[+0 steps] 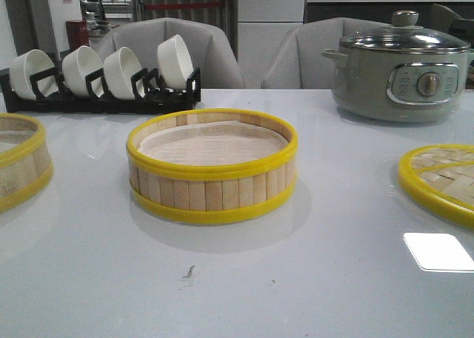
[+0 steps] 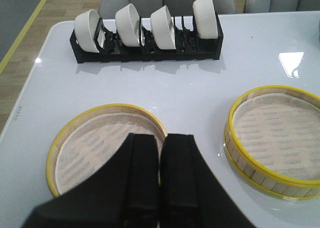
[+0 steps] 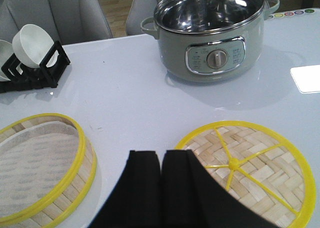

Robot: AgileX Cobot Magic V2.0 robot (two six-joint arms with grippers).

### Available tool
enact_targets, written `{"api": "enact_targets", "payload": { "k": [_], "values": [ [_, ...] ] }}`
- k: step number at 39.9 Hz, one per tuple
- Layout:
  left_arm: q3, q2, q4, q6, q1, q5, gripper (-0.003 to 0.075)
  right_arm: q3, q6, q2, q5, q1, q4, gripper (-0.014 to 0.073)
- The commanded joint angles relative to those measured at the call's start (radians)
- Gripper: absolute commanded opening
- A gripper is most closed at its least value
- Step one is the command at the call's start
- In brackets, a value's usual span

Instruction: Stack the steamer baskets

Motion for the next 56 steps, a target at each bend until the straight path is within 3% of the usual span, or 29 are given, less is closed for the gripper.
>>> {"api": "enact_targets", "payload": {
  "k": [1, 5, 10, 12, 17, 23, 26, 34, 56],
  "values": [
    [-0.038, -0.002, 0.001, -0.001, -0.007, -0.07, 0.0085, -0.038, -0.003, 0.001, -0.06, -0.002, 0.0, 0.0029],
    [-0.038, -0.002, -0.001, -0.001, -0.007, -0.068, 0.0085, -0.038, -0.005, 0.001, -0.034, -0.002, -0.04, 0.0094],
    [-0.038, -0.002, -0.009, -0.001, -0.007, -0.07, 0.0087, -0.038, -0.005, 0.001, -0.016, -0.002, -0.093, 0.0356],
    [-0.038, -0.002, -0.03, 0.01, -0.007, -0.076, 0.0092, -0.038, -0.005, 0.001, -0.021, -0.002, -0.103, 0.0412],
    [-0.038, -0.002, -0.072, 0.067, -0.007, -0.084, 0.0168, -0.038, -0.005, 0.001, -0.031, -0.002, -0.109, 0.0416],
    [-0.038, 0.016, -0.077, 0.069, -0.007, -0.084, 0.0349, -0.038, -0.005, 0.001, -0.032, -0.002, -0.109, 0.0416],
    [-0.038, 0.032, -0.096, 0.069, -0.007, -0.084, 0.0398, -0.038, -0.005, 0.001, -0.031, -0.002, -0.109, 0.0416],
    [-0.038, 0.147, -0.176, 0.071, -0.007, -0.084, 0.0403, -0.038, -0.005, 0.001, -0.03, -0.002, -0.109, 0.0416],
    [-0.04, 0.607, -0.122, 0.071, -0.007, -0.23, 0.0403, -0.038, -0.005, 0.001, -0.011, -0.002, -0.109, 0.0416]
  ]
}}
